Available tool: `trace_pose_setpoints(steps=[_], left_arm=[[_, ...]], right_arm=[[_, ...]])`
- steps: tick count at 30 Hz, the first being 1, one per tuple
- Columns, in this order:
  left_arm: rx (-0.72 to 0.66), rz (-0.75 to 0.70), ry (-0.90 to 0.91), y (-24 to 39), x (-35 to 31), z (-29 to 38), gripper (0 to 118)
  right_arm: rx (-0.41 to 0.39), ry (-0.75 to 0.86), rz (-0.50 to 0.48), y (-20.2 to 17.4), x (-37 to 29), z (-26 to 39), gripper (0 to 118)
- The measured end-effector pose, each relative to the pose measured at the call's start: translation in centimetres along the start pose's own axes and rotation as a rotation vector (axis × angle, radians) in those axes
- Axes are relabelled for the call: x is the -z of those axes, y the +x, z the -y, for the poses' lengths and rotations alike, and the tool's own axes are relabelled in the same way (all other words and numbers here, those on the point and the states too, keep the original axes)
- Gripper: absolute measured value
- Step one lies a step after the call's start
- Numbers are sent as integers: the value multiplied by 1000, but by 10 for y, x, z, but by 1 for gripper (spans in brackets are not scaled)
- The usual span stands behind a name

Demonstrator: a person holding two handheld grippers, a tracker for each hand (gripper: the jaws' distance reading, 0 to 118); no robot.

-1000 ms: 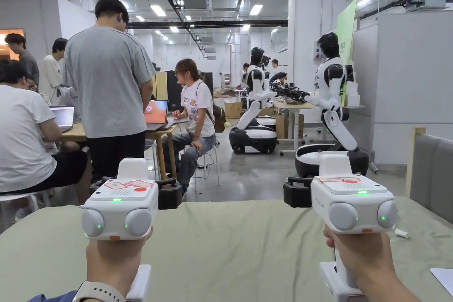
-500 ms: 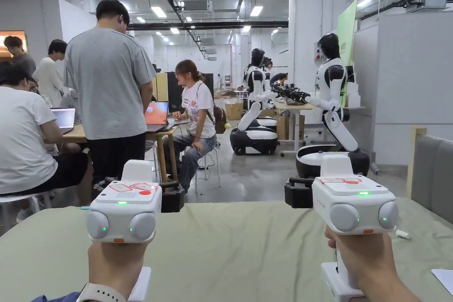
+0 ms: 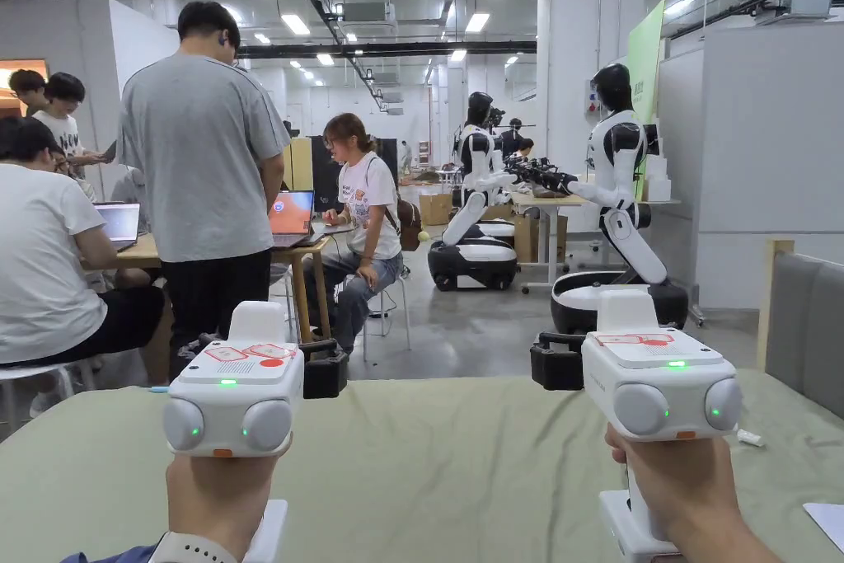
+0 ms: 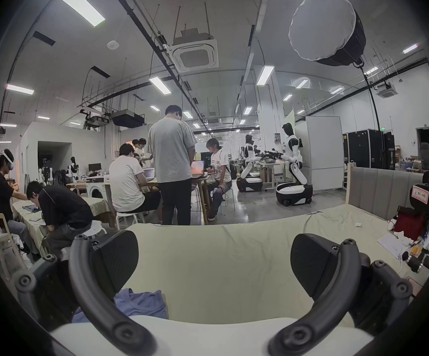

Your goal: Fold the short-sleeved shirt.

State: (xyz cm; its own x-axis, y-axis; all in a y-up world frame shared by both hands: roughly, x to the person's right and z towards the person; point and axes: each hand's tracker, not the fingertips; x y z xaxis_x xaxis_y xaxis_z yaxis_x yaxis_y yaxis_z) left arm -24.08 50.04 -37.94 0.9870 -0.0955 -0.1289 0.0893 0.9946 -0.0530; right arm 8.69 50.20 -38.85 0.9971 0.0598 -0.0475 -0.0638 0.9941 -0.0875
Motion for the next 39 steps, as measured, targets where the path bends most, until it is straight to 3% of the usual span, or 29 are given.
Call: trace_pose_setpoints(steps=[32, 34, 35, 37, 38, 39], left_arm=[[-29, 26, 8, -2, 10, 5, 114], [-15, 21, 16, 1, 5, 4, 101], [-17, 25, 19, 1, 4, 3, 89], [-29, 68, 13, 0, 3, 1, 40], [-26, 82, 6, 0, 4, 2, 6], [-11, 72, 9, 2, 4, 2, 0]], right_arm=[[-3, -5, -5, 1, -1, 3, 118], [-5, -6, -7, 1, -2, 4, 105], [-7, -3, -12, 1, -3, 4, 87], [-24, -8, -11, 0, -2, 4, 23], [-38, -8, -1, -1, -3, 5, 0], [-49, -5, 17, -2, -4, 6, 0]])
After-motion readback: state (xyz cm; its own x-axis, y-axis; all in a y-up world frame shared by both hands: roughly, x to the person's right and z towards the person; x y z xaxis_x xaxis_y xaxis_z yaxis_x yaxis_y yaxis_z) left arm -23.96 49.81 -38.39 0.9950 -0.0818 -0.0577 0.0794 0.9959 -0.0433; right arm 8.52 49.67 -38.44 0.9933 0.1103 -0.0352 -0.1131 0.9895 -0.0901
